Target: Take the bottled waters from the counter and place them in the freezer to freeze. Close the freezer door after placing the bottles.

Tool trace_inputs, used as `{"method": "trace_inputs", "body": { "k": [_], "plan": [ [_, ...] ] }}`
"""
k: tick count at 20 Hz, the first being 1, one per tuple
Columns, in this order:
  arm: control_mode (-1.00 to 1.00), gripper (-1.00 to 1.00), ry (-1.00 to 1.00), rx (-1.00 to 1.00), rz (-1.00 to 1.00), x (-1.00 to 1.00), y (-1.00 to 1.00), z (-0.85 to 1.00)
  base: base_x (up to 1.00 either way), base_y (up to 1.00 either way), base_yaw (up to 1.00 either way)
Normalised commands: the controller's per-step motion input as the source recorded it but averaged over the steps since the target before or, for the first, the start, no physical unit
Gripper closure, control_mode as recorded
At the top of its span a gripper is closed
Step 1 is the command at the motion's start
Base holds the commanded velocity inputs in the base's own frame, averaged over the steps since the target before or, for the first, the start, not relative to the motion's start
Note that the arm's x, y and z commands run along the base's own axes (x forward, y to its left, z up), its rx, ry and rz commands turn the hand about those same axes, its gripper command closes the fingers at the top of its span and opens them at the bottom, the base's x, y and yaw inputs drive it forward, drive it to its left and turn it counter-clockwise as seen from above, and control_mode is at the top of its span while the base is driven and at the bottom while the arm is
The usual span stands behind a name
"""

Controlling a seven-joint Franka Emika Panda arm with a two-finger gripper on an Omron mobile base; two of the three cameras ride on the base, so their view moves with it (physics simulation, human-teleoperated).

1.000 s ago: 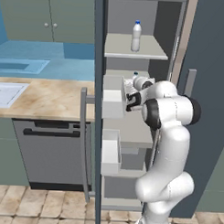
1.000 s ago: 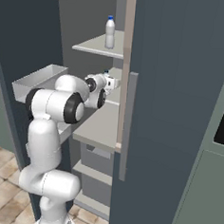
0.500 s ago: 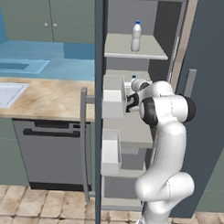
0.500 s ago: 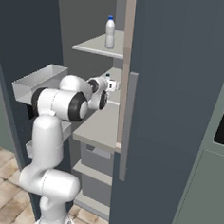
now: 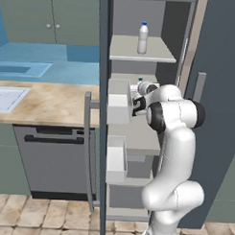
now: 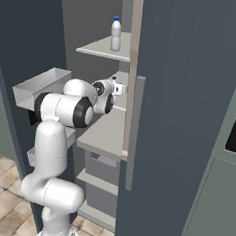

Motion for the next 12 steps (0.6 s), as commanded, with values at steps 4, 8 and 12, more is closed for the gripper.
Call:
{"method": "trace_inputs", "body": {
  "k": [4, 8, 12],
  "plan": [
    [-1.0, 1.0, -0.01, 0.0, 0.0, 0.0, 0.0, -0.06, 0.0, 0.0, 0.0],
    [-1.0, 1.0, 0.0, 0.03, 0.0, 0.0, 0.0, -0.04, 0.0, 0.0, 0.0],
    [-1.0, 1.0, 0.0, 0.02, 0.0, -0.01, 0.0, -0.05, 0.0, 0.0, 0.0]
  ]
}}
